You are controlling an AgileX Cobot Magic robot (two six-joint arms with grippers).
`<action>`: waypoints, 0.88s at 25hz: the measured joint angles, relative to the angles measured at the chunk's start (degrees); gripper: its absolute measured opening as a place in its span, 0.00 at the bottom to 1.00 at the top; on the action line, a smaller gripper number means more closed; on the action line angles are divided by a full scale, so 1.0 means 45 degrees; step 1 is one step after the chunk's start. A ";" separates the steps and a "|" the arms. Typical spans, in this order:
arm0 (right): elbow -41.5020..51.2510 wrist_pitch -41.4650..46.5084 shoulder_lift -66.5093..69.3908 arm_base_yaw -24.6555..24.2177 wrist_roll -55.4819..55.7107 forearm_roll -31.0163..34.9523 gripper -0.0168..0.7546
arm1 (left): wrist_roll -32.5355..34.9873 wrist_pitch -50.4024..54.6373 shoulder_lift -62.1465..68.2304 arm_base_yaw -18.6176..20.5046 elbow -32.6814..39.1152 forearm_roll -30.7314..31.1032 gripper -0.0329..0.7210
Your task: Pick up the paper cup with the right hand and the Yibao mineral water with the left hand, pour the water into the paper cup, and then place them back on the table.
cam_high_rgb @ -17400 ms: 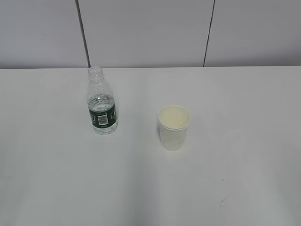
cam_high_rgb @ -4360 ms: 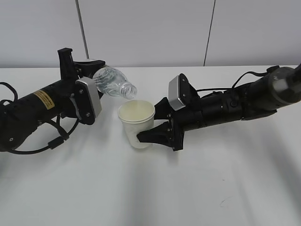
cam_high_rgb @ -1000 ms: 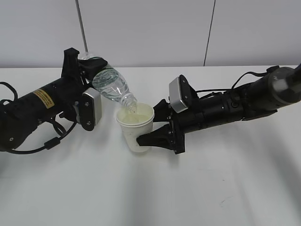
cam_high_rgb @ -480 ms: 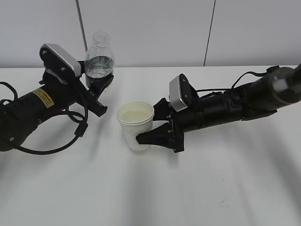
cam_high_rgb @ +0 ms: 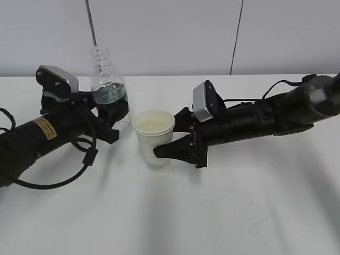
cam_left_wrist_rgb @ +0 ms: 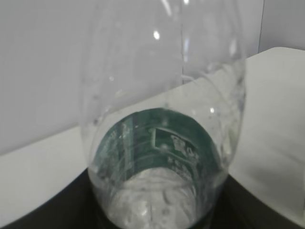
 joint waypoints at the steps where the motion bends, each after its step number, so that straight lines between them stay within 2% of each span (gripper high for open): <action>1: 0.0000 -0.0099 0.0000 -0.0088 0.0000 0.0073 0.67 | -0.0237 0.0000 0.0000 0.0000 0.0149 0.0000 0.54; 6: 0.0000 -0.0613 0.0000 -0.0947 0.0106 0.0155 0.67 | -0.0711 0.0000 0.0000 0.0000 0.1028 0.0431 0.53; 12: 0.0000 -0.0643 0.0000 -0.2162 0.0315 0.0239 0.67 | -0.0858 0.0000 0.0000 0.0000 0.1411 0.1697 0.53; 19: 0.0000 0.0482 0.0000 -0.2390 0.0085 0.0390 0.67 | -0.0867 0.0000 0.0029 -0.0020 0.1411 0.2570 0.52; 22: 0.0000 0.0796 0.0000 -0.2390 -0.0658 0.1240 0.67 | -0.0867 -0.0011 0.0234 -0.0216 0.1411 0.2572 0.51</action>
